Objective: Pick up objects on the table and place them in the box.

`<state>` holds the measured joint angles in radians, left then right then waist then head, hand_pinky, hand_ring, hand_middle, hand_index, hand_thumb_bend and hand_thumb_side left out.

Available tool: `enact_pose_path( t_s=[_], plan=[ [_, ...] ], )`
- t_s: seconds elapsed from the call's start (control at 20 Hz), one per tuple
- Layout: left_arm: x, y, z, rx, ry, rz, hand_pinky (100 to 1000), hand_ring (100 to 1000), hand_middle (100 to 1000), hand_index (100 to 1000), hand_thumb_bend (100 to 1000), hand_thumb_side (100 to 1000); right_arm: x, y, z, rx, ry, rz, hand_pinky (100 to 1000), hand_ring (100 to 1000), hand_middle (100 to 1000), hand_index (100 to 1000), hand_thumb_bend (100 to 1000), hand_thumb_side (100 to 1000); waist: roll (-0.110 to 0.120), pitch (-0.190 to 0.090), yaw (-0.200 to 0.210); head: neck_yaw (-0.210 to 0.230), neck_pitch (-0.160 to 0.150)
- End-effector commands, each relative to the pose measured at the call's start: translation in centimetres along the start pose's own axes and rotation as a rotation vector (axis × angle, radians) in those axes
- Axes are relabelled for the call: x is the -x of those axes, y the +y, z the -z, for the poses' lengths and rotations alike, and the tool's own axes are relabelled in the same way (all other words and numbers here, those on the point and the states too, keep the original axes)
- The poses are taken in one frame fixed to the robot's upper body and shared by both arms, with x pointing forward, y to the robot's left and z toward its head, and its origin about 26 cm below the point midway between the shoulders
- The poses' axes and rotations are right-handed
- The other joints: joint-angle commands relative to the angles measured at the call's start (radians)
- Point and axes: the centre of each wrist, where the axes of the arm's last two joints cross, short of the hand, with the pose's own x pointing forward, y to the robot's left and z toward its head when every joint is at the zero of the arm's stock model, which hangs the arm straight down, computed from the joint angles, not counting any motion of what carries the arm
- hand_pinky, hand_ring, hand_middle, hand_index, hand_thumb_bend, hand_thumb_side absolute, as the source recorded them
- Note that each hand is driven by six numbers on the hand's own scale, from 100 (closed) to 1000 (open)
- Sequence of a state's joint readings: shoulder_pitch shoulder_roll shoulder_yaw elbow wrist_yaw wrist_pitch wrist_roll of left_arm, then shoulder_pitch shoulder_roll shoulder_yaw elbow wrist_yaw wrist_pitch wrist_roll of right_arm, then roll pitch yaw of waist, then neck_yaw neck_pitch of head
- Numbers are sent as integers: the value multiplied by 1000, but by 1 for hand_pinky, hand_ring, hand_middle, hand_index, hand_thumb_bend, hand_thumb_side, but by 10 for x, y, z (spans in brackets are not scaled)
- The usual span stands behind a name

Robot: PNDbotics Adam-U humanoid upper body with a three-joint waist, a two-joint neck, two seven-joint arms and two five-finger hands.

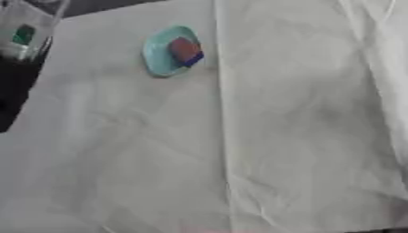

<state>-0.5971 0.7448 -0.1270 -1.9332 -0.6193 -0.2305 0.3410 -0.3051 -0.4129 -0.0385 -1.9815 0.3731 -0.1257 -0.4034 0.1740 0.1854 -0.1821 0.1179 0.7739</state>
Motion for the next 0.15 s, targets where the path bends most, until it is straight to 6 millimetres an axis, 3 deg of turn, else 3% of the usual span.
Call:
enact_pose_path(
  t_s=[0.05,0.15],
  plan=[
    [-7,11,-7,-170,-14,-159,657,764,795,901,100,703,-4,-5,6,29,-29,-18,406,500,589,683,100,559,-14,-21,7,-14,-4],
    [-9,3,-23,-226,-6,-259,696,795,812,899,100,761,-4,-7,7,45,-36,-33,419,537,633,695,100,560,-17,-25,16,-20,-4]
  ],
)
